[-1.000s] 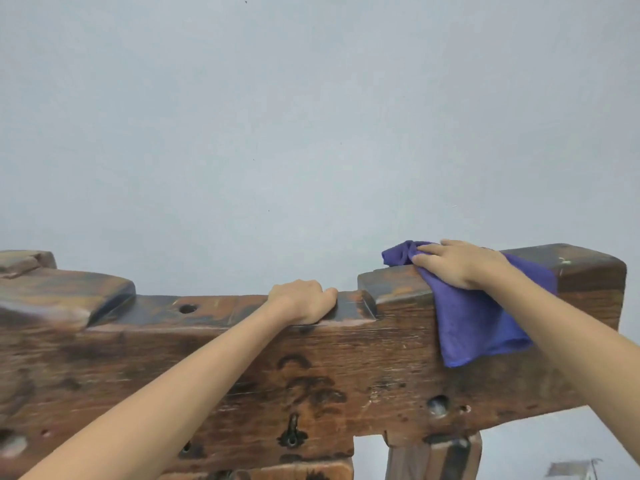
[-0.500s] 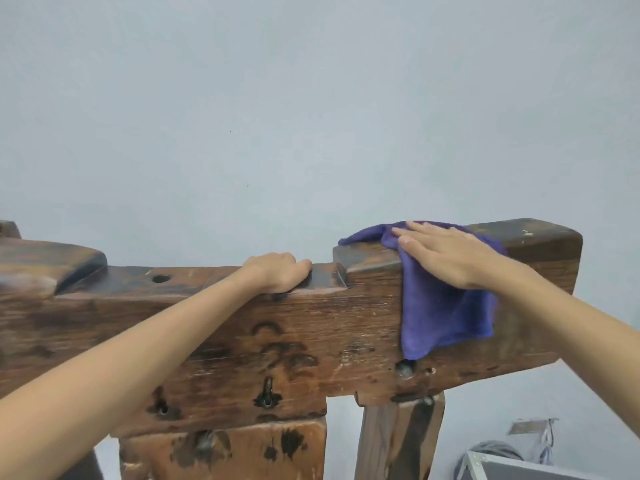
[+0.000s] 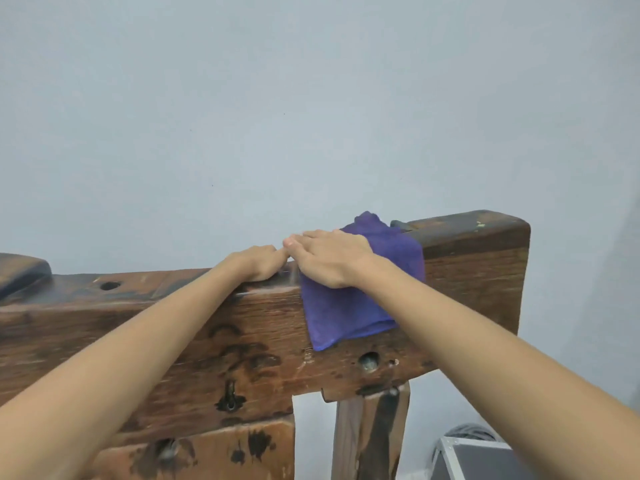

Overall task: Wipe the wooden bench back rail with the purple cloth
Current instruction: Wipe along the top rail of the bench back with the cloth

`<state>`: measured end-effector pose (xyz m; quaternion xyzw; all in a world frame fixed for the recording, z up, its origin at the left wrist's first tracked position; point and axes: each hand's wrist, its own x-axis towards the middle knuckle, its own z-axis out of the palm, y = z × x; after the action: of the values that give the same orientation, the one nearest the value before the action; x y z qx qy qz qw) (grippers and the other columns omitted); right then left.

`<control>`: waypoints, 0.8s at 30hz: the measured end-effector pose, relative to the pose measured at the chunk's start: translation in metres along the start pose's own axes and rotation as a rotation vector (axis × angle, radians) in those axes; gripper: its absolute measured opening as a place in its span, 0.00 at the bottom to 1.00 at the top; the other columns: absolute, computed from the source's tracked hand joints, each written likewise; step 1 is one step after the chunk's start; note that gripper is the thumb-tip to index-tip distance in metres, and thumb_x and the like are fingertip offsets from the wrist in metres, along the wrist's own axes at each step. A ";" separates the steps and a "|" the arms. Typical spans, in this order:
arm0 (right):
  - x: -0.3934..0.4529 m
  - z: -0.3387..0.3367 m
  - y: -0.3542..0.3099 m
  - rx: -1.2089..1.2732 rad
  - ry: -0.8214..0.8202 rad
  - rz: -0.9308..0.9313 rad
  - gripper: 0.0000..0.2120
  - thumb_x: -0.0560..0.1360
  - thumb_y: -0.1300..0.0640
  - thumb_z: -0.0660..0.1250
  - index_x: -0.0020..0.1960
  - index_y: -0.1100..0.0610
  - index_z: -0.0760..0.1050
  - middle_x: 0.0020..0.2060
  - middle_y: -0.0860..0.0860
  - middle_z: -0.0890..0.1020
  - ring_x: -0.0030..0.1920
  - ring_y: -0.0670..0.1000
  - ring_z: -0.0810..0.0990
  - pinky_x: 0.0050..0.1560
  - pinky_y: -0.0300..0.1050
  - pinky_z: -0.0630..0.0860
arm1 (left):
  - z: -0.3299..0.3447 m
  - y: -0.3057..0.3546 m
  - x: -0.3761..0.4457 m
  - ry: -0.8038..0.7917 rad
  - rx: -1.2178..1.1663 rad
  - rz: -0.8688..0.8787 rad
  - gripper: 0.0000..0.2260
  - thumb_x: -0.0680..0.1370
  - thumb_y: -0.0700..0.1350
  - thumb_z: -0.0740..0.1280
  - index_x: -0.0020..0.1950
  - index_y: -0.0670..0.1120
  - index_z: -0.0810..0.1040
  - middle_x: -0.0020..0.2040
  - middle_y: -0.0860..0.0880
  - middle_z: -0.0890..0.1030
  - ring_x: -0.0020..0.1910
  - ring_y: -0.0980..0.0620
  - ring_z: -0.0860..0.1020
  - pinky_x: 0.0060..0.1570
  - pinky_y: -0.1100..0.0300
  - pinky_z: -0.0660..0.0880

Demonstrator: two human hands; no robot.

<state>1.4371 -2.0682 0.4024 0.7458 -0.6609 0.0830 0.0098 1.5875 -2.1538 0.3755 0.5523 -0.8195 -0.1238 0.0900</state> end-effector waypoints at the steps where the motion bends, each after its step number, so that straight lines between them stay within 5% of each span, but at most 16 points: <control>1: -0.010 0.001 0.006 0.004 0.048 -0.062 0.31 0.82 0.37 0.38 0.78 0.44 0.65 0.78 0.45 0.67 0.78 0.51 0.63 0.76 0.57 0.56 | -0.001 -0.005 -0.001 0.005 0.018 -0.003 0.32 0.82 0.61 0.43 0.69 0.42 0.74 0.72 0.39 0.72 0.69 0.41 0.71 0.68 0.48 0.65; 7: -0.040 -0.031 0.113 -0.031 0.098 0.033 0.28 0.83 0.35 0.43 0.80 0.39 0.58 0.81 0.41 0.56 0.82 0.47 0.52 0.78 0.53 0.50 | 0.001 -0.009 0.003 0.059 0.168 0.001 0.23 0.78 0.62 0.50 0.49 0.48 0.77 0.59 0.41 0.80 0.49 0.42 0.75 0.50 0.52 0.69; 10: -0.021 -0.051 0.154 -0.071 0.057 0.210 0.29 0.78 0.31 0.44 0.76 0.34 0.64 0.78 0.44 0.66 0.78 0.51 0.63 0.73 0.58 0.61 | 0.004 -0.012 0.006 0.076 0.171 -0.002 0.24 0.76 0.63 0.49 0.44 0.48 0.77 0.54 0.43 0.81 0.46 0.44 0.76 0.48 0.54 0.70; 15: 0.028 -0.070 0.183 -0.007 -0.122 0.467 0.25 0.78 0.38 0.53 0.66 0.50 0.75 0.71 0.55 0.75 0.64 0.59 0.75 0.57 0.53 0.65 | 0.006 -0.017 0.013 0.121 0.086 -0.010 0.23 0.79 0.61 0.53 0.39 0.46 0.77 0.43 0.47 0.81 0.43 0.48 0.78 0.49 0.54 0.73; 18: 0.033 -0.073 0.201 -0.022 -0.095 0.465 0.17 0.78 0.43 0.55 0.59 0.50 0.74 0.68 0.54 0.77 0.56 0.57 0.74 0.57 0.53 0.67 | 0.003 -0.024 0.011 0.135 0.062 -0.007 0.23 0.80 0.60 0.55 0.35 0.46 0.75 0.40 0.49 0.81 0.42 0.50 0.78 0.49 0.54 0.73; 22: 0.000 -0.092 0.253 0.039 -0.055 0.541 0.23 0.78 0.38 0.56 0.61 0.51 0.78 0.66 0.55 0.78 0.60 0.57 0.78 0.65 0.56 0.70 | 0.005 -0.022 0.011 0.139 0.108 -0.006 0.22 0.81 0.58 0.54 0.36 0.46 0.75 0.42 0.48 0.80 0.43 0.48 0.77 0.48 0.53 0.72; 24: -0.027 -0.095 0.271 0.202 -0.029 0.547 0.25 0.73 0.32 0.60 0.57 0.46 0.83 0.58 0.49 0.84 0.56 0.54 0.82 0.63 0.56 0.74 | 0.005 -0.020 0.010 0.145 0.123 0.000 0.23 0.81 0.58 0.53 0.37 0.45 0.76 0.42 0.47 0.80 0.43 0.48 0.77 0.48 0.53 0.72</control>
<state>1.1554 -2.0637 0.4664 0.5383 -0.8258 0.1373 -0.0967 1.5998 -2.1701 0.3644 0.5643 -0.8169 -0.0332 0.1149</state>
